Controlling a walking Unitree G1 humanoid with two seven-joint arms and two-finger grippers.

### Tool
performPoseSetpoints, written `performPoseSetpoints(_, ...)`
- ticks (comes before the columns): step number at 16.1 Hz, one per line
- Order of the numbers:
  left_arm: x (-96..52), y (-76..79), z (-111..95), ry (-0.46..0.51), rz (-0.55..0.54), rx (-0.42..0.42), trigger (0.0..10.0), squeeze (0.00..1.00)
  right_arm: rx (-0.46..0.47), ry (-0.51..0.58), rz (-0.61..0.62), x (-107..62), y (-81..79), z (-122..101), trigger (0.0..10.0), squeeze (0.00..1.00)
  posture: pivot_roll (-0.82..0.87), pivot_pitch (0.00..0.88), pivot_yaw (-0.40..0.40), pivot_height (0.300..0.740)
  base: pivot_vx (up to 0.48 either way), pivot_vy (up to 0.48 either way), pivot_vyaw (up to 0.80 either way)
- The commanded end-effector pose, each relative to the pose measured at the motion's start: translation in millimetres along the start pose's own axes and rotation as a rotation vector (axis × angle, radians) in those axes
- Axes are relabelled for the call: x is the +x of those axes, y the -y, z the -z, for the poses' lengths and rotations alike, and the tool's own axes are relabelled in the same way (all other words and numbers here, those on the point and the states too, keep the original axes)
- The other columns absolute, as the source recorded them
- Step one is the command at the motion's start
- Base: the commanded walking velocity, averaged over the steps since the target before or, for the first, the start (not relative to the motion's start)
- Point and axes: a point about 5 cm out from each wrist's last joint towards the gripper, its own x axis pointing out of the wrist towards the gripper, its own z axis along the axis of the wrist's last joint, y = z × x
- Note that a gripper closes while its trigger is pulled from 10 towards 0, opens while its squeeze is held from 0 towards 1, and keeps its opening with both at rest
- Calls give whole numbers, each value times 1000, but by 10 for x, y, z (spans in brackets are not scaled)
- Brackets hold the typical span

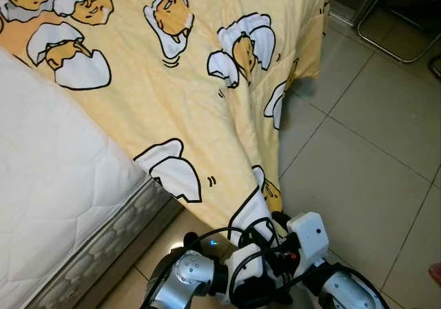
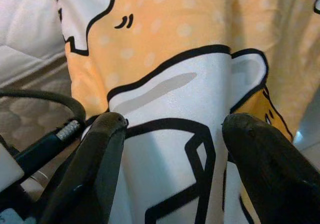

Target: Clean up the room

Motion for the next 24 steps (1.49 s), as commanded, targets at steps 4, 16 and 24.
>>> performPoseSetpoints(4,-34,-29,140,-60,-69,-39,10000,1000,22,-12,-40,10,-72,47,10000,0,-226,304,19,740,0,0,0)
performPoseSetpoints(16,-796,-338,-185,178,-465,-173,10000,1000,18,55,78,64,111,0,10000,0,-188,244,43,740,0,0,0)
performPoseSetpoints(24,-1189,-859,-400,304,-1234,-243,10000,0,-18,189,213,298,415,-189,10000,0,-158,67,61,740,0,0,0)
